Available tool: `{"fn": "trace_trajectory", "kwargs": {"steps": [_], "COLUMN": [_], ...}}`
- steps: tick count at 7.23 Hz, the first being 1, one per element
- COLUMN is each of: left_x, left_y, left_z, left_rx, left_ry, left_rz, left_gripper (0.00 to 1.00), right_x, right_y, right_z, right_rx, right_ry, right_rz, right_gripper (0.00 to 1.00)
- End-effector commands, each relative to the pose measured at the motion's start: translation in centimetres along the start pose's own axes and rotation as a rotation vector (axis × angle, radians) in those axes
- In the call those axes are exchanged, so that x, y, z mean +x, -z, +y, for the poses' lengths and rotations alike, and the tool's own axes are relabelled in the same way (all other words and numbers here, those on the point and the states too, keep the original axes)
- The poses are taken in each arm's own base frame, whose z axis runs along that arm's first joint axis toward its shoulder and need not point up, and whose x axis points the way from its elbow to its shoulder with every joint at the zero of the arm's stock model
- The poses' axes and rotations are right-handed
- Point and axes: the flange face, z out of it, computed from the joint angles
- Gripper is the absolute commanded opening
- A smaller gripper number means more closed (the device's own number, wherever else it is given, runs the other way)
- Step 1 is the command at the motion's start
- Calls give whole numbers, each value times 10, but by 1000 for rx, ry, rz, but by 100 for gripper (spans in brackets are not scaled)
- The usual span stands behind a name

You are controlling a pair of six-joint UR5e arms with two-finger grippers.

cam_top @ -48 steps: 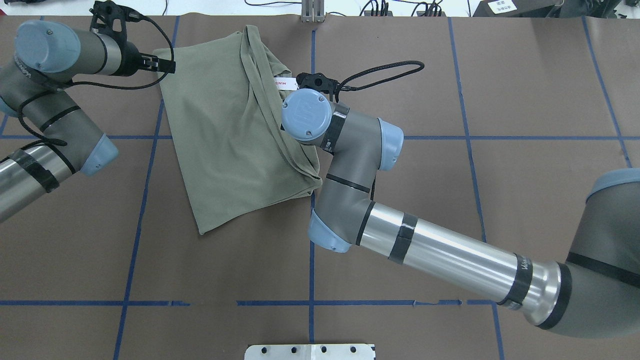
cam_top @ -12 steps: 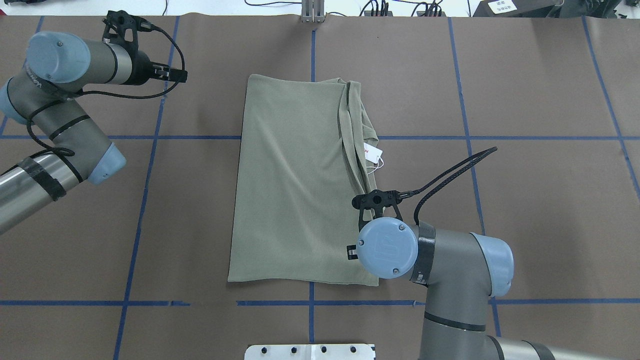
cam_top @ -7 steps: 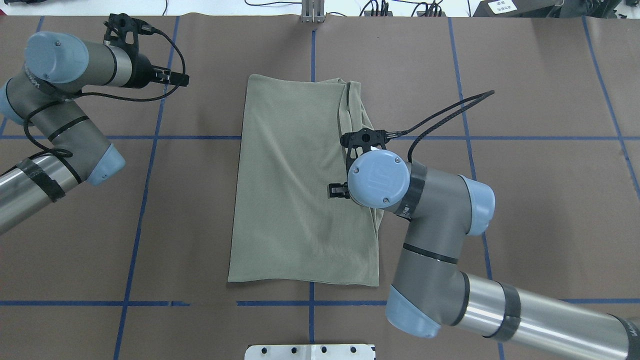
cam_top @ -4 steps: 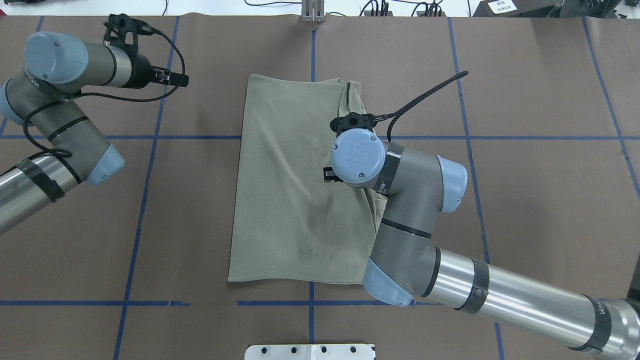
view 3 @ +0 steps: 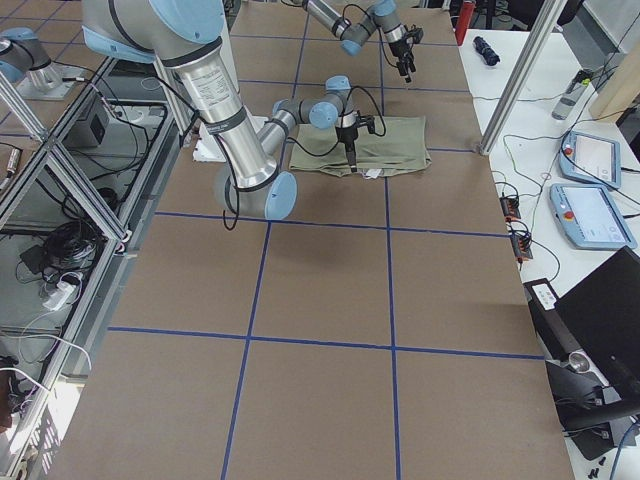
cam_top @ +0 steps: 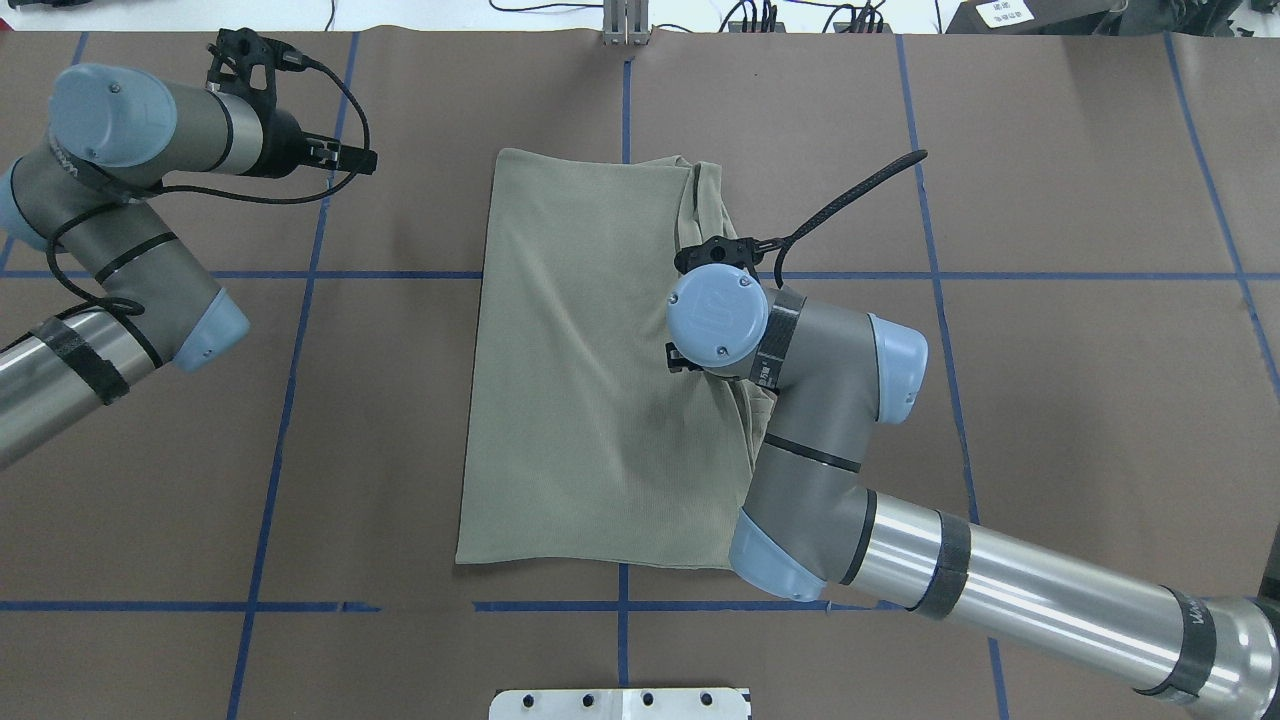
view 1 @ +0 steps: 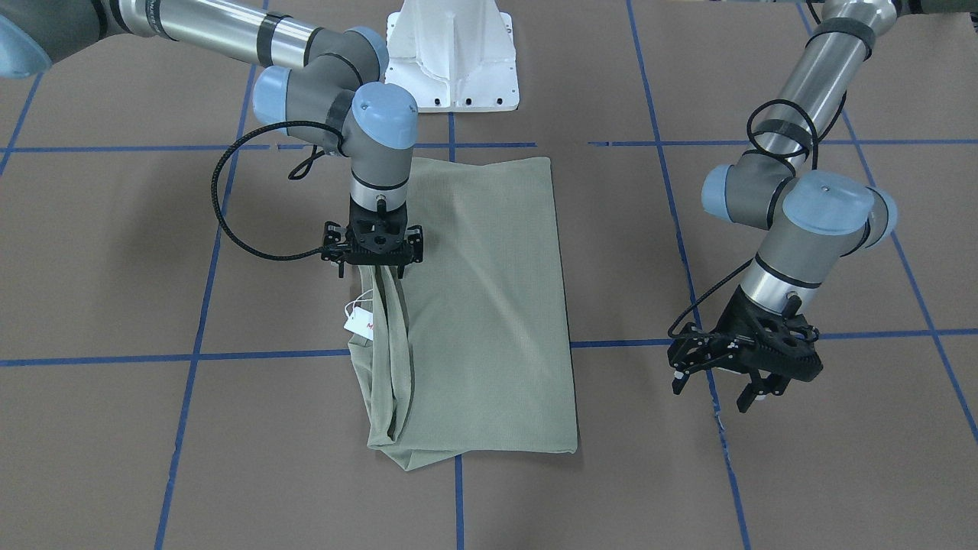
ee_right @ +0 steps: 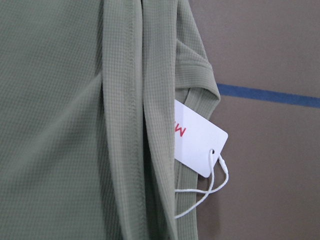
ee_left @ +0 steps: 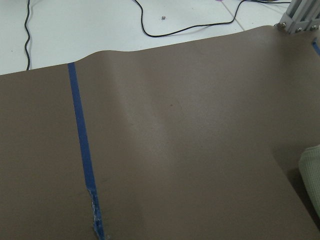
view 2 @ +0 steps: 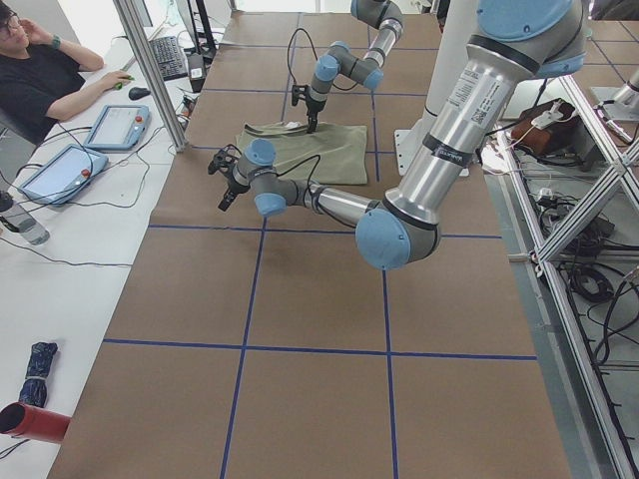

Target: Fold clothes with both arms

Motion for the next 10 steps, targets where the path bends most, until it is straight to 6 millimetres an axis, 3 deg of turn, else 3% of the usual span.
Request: {"fn": "trace_trajectory", "kwargs": {"steps": [1, 3, 4, 5, 6, 7, 8, 9, 10], "left_x": [0, 2, 3, 7, 15, 22, 32, 56, 84], "left_y": [-1, 1, 2, 6, 11, 22, 47, 66, 93], "left_z": [1, 0, -1, -3, -2, 2, 4, 40, 59], "left_rx": [-2, 2, 4, 8, -28, -48, -30, -55, -72], "left_ry": [0, -2, -3, -4, 22, 111, 164, 169, 227], "left_rz": [0, 4, 6, 16, 67, 103, 134, 185, 234], "left_gripper": [100, 100, 100, 100, 100, 100, 100, 100, 100], "right_x": [31, 92, 110, 112, 108, 102, 113, 125, 136], "right_y": [-6, -41, -34, -21, 10, 52, 77, 84, 81], "right_z": [-25, -29, -39, -49, -51, -45, -33, -20, -10], "right_rx": [-46, -65, -58, -44, -33, -24, -4, 36, 55], "right_ry": [12, 36, 52, 41, 26, 17, -30, -77, -152], "right_rz": [58, 138, 132, 108, 38, -58, -130, -235, -333], "right_gripper": [100, 100, 100, 100, 100, 100, 100, 100, 100]}}
